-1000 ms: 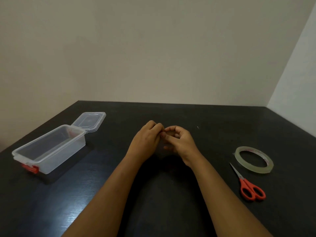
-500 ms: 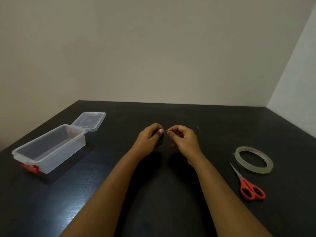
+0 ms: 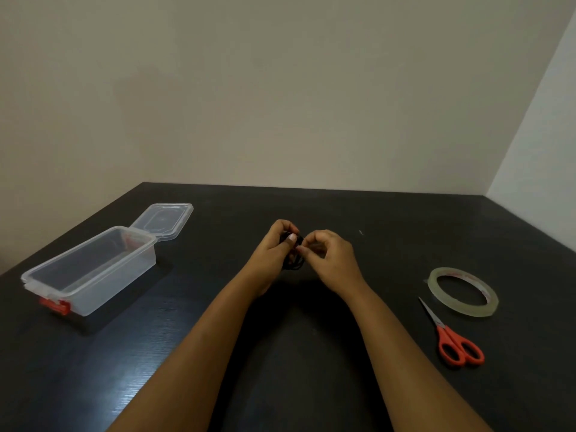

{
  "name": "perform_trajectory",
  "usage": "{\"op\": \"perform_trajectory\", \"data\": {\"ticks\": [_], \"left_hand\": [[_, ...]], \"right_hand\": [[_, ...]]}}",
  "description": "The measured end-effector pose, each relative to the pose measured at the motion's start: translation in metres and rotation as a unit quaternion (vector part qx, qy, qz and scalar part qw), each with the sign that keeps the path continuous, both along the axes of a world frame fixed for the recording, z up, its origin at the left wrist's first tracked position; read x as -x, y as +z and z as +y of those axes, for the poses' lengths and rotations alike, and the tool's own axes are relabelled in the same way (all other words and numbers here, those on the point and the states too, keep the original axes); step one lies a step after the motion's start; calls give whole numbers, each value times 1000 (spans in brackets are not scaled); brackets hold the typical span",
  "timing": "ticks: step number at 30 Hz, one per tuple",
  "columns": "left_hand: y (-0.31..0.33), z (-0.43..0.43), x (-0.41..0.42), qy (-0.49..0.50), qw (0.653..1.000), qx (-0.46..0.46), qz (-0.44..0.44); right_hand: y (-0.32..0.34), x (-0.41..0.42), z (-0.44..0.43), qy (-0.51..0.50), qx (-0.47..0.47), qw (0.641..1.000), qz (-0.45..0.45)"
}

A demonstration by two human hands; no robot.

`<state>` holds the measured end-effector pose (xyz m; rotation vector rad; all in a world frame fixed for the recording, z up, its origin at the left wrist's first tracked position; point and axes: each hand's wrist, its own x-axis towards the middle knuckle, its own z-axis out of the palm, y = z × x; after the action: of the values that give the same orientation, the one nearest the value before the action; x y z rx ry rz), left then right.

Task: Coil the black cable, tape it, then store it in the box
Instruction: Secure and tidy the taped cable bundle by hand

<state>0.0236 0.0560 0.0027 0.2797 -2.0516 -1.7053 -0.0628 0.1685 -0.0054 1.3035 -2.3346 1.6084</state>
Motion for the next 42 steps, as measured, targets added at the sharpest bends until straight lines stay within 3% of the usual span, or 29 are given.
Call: {"op": "perform_trajectory", "data": {"ticks": [10, 15, 29, 42], "left_hand": [[3, 9, 0, 29, 981, 186, 43], [3, 15, 1, 33, 974, 212, 69], [3, 28, 4, 37, 989, 124, 77], [-1, 18, 7, -15, 998, -62, 3]], "right_hand": [[3, -1, 4, -38, 16, 999, 0], [4, -3, 4, -63, 42, 997, -24], [4, -7, 5, -123, 97, 988, -4], [4, -4, 4, -137, 89, 986, -36]]}}
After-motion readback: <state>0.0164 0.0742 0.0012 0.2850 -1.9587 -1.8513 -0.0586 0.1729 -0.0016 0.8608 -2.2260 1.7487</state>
